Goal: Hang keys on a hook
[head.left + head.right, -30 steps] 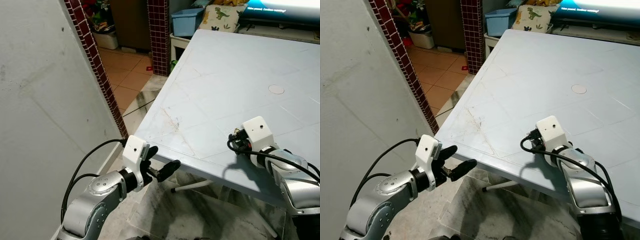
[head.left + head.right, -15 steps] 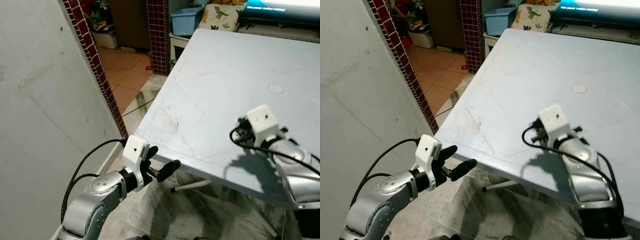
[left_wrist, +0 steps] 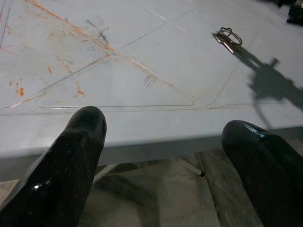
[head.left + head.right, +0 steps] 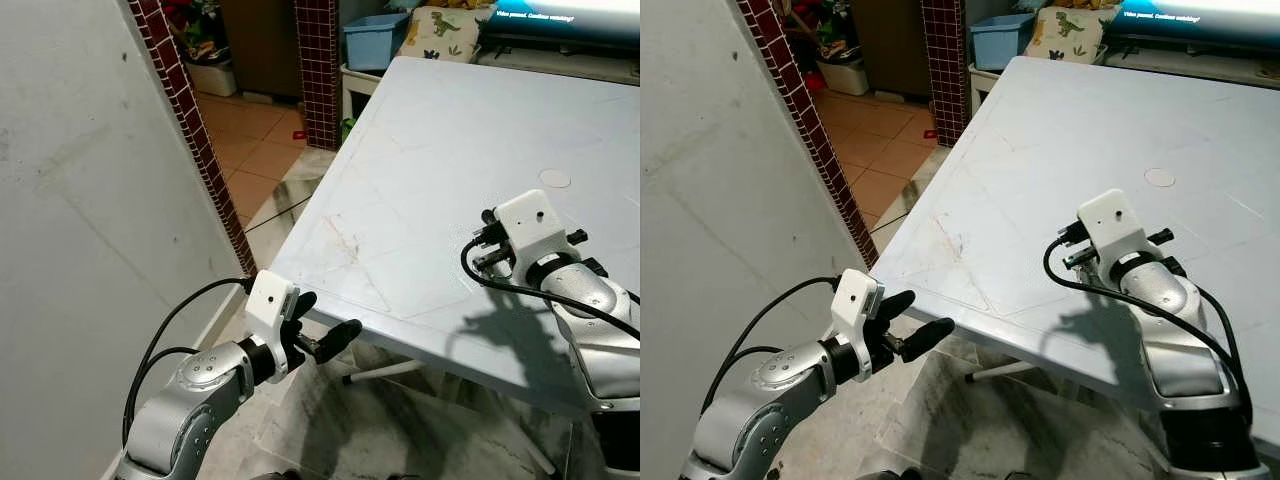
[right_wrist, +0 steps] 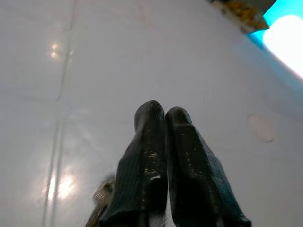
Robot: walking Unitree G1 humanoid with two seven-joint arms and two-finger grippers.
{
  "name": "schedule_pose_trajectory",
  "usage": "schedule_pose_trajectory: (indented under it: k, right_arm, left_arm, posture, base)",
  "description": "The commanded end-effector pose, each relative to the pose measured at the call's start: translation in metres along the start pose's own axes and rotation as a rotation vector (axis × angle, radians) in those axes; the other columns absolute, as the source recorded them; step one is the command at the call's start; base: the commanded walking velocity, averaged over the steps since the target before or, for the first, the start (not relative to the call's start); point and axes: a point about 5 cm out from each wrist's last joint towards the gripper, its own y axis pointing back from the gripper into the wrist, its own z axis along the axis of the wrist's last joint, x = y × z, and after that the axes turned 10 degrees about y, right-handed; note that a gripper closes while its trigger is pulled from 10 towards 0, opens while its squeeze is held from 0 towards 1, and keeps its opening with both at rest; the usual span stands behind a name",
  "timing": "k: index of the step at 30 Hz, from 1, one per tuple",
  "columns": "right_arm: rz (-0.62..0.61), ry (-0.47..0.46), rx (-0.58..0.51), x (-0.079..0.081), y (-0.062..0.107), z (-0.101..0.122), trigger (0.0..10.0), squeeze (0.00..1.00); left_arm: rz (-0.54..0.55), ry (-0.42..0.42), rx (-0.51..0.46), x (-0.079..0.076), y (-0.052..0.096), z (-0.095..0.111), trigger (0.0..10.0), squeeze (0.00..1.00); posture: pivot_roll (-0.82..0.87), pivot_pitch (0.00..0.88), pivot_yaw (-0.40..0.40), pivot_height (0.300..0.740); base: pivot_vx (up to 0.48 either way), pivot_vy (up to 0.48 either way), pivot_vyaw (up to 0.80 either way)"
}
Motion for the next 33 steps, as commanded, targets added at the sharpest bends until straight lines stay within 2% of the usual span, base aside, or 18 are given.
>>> schedule_pose_trajectory:
  k: [1, 19, 33]
  right_arm:
    - [0.044, 0.006, 0.0, 0.004, 0.001, 0.001, 10.0, 1.0]
    - [0.129, 0.044, 0.066, 0.001, 0.003, -0.013, 10.0, 1.0]
    - [0.161, 0.008, 0.094, 0.006, 0.004, -0.022, 10.0, 1.0]
  left_arm:
    - [-0.003, -0.016, -0.001, -0.001, 0.0, 0.002, 10.0, 0.0]
    - [-0.004, -0.014, 0.004, -0.001, 0.001, 0.001, 10.0, 0.0]
    - [-0.007, -0.012, 0.007, -0.001, 0.001, 0.001, 10.0, 0.0]
  posture:
    - [-0.08, 0.113, 0.096, 0.74]
    - [-0.08, 0.116, 0.098, 0.74]
    - [-0.08, 0.118, 0.099, 0.74]
  base:
    - [0.0, 0.0, 0.0]
    - [0.0, 0.0, 0.0]
    - [0.0, 0.0, 0.0]
